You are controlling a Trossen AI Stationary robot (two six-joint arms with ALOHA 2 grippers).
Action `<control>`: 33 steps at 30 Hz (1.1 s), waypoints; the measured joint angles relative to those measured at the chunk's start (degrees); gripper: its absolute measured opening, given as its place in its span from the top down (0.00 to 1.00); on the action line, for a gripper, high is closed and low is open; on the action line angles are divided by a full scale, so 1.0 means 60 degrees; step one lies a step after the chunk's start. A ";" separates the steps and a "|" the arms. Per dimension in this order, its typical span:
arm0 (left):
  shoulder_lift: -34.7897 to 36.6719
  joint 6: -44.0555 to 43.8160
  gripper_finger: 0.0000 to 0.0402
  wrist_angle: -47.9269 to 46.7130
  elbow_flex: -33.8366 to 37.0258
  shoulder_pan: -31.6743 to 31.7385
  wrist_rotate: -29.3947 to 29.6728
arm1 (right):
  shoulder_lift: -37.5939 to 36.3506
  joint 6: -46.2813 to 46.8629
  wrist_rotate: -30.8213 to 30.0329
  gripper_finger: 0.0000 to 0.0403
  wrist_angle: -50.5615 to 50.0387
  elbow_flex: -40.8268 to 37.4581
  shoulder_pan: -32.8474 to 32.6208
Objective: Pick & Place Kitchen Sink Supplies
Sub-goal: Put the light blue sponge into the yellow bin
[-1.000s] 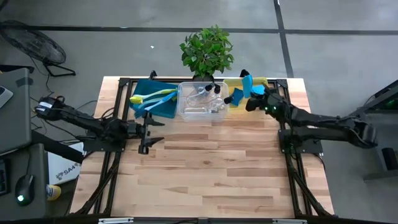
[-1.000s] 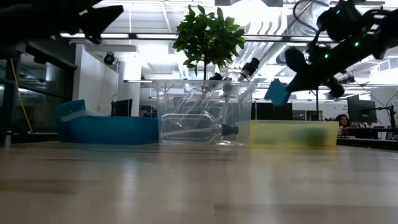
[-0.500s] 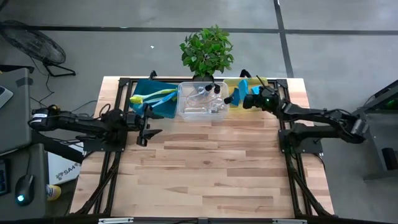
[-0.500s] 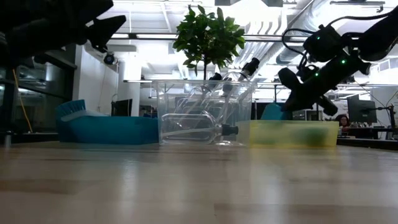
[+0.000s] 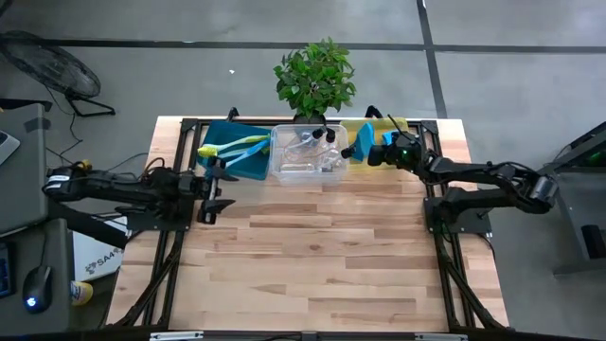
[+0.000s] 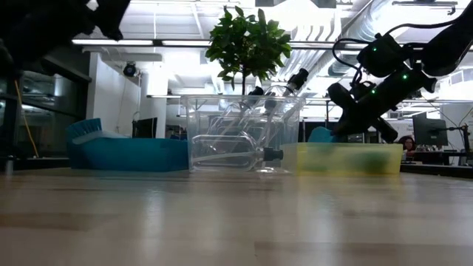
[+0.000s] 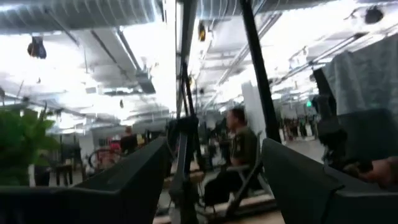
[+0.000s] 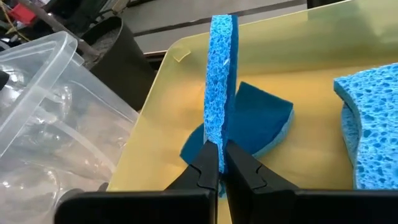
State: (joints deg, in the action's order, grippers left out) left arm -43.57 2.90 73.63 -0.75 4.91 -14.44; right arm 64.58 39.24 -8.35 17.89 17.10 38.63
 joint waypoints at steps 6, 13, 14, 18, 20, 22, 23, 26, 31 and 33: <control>0.1365 -0.0021 0.36 -0.1727 0.0005 0.0000 -0.0033 | -0.0002 0.0066 0.0071 1.00 -0.0004 0.0000 -0.0002; 0.3830 0.0062 0.36 -0.4707 0.0011 -0.0004 0.0431 | 0.0000 0.0073 0.0214 1.00 -0.0004 0.0000 -0.0004; 0.4205 0.0113 0.36 -0.5264 0.0011 -0.0004 0.0547 | 0.0000 0.0084 0.0214 1.00 -0.0004 0.0000 -0.0004; 0.5730 0.0139 0.36 -0.7293 0.0015 -0.0004 0.0824 | -0.0004 0.0211 0.0214 1.00 -0.0007 0.0000 -0.0004; 0.6463 0.0082 0.36 -0.8095 0.0015 -0.0004 0.0857 | -0.0004 0.0300 0.0214 1.00 -0.0009 0.0000 -0.0004; 0.7133 0.0052 0.36 -0.8901 0.0018 -0.0007 0.0992 | -0.0004 0.0391 0.0216 1.00 -0.0015 0.0000 -0.0004; 0.7277 0.0036 0.36 -0.9228 0.0022 -0.0007 0.1013 | -0.0004 0.0405 0.0253 1.00 -0.0020 0.0000 -0.0004; 0.7167 -0.0057 0.36 -0.9671 -0.0027 -0.0007 0.1020 | -0.0007 0.0567 0.0312 1.00 -0.0116 0.0015 -0.0004; 0.7197 -0.0106 0.36 -1.0295 -0.0033 -0.0007 0.1086 | -0.0033 0.0730 0.0400 0.96 -0.0201 0.0022 -0.0004; 0.7196 -0.0208 0.36 -1.0427 -0.0033 -0.0007 0.1089 | -0.0033 0.0754 0.0429 0.92 -0.0204 0.0022 -0.0004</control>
State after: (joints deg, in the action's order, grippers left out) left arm -0.39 1.65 11.07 -0.95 4.86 -7.90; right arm 64.38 43.77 -5.78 16.67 17.23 38.61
